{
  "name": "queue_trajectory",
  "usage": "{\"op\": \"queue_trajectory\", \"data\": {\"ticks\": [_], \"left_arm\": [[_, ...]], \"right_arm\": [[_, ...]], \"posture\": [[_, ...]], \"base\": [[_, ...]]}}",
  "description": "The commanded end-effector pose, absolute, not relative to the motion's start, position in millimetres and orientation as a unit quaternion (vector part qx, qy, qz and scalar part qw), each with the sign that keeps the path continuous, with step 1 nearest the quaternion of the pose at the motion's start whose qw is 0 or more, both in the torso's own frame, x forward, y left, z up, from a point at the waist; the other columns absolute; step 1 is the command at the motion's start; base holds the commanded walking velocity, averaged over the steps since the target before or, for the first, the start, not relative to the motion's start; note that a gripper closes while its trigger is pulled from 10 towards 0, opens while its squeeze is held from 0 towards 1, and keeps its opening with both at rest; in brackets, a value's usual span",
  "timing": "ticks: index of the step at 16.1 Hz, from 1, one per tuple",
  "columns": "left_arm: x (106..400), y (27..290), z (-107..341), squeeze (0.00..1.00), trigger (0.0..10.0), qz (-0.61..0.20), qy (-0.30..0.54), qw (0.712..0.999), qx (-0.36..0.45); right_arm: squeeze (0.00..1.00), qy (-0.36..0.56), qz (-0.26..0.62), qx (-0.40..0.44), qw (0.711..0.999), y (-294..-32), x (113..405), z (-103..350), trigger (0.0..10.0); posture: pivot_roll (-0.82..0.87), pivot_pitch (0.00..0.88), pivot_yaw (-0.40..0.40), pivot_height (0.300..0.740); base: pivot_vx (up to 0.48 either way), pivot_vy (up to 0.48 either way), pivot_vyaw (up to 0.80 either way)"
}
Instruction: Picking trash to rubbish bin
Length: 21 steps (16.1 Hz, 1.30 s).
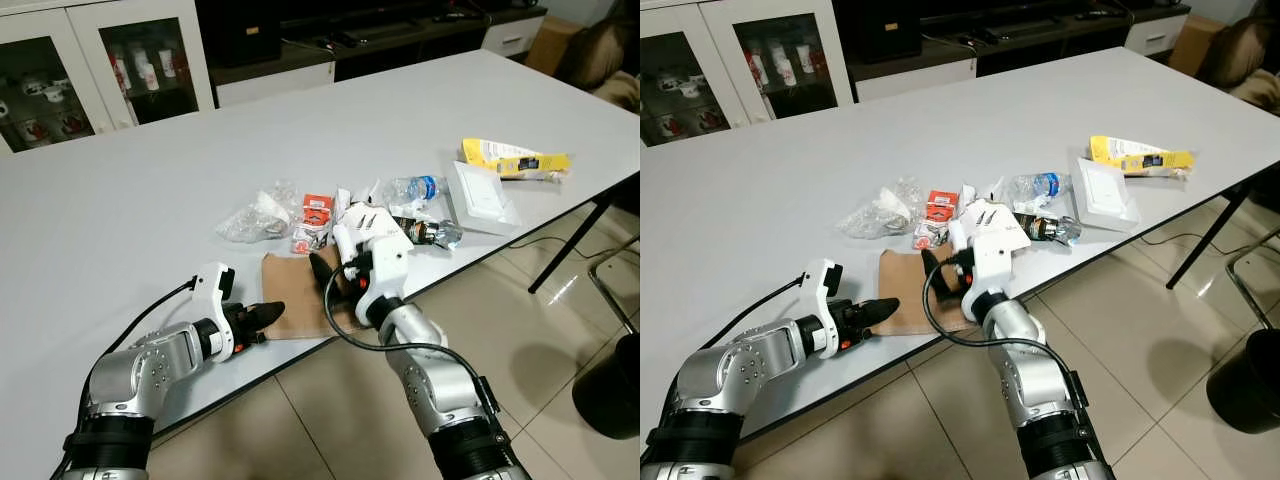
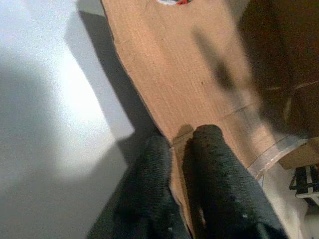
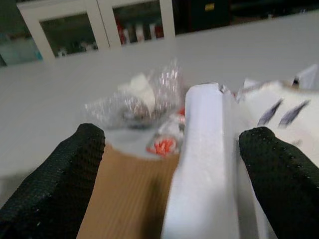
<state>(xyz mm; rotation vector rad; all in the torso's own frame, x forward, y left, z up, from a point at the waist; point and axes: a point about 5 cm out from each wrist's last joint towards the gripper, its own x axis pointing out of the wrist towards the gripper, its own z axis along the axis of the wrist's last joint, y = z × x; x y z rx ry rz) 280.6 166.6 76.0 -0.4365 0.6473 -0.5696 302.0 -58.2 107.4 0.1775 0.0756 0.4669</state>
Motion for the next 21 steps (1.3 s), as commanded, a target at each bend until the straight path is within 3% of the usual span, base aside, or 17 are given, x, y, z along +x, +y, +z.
{"op": "queue_trajectory", "data": {"ticks": [1,10,14,19,20,21], "left_arm": [[265,169,53,0.0,0.0,-0.257,0.375,0.864,-0.216],[238,188,62,0.0,0.0,-0.246,0.336,0.871,-0.261],[241,205,111,0.0,0.0,-0.234,0.164,0.924,-0.253],[255,227,154,0.0,0.0,-0.118,0.042,0.974,-0.187],[258,227,164,0.0,0.0,-0.094,0.01,0.982,-0.162],[258,217,170,0.0,0.0,-0.098,-0.009,0.987,-0.125]], "right_arm": [[0.0,0.022,0.226,0.102,0.968,-61,304,117,10.0],[0.0,-0.065,0.194,0.129,0.97,-95,298,169,10.0],[0.0,-0.029,0.143,0.065,0.987,-112,297,151,10.0],[0.0,0.033,0.119,0.032,0.992,-121,285,115,10.0],[1.0,0.042,0.1,0.043,0.993,-125,283,109,10.0],[1.0,0.047,0.082,0.071,0.993,-128,283,106,10.0]], "posture": [[0.08,0.0,0.005,0.74],[0.07,0.0,-0.028,0.74],[0.06,0.0,-0.027,0.74],[0.08,0.0,-0.046,0.74],[0.08,0.0,-0.052,0.74],[0.08,0.0,-0.05,0.74]], "base": [[0.0,0.0,0.0],[0.0,0.0,0.0],[0.0,0.0,0.0],[0.0,0.0,0.0],[0.0,0.0,0.0],[0.0,0.0,0.0]]}}
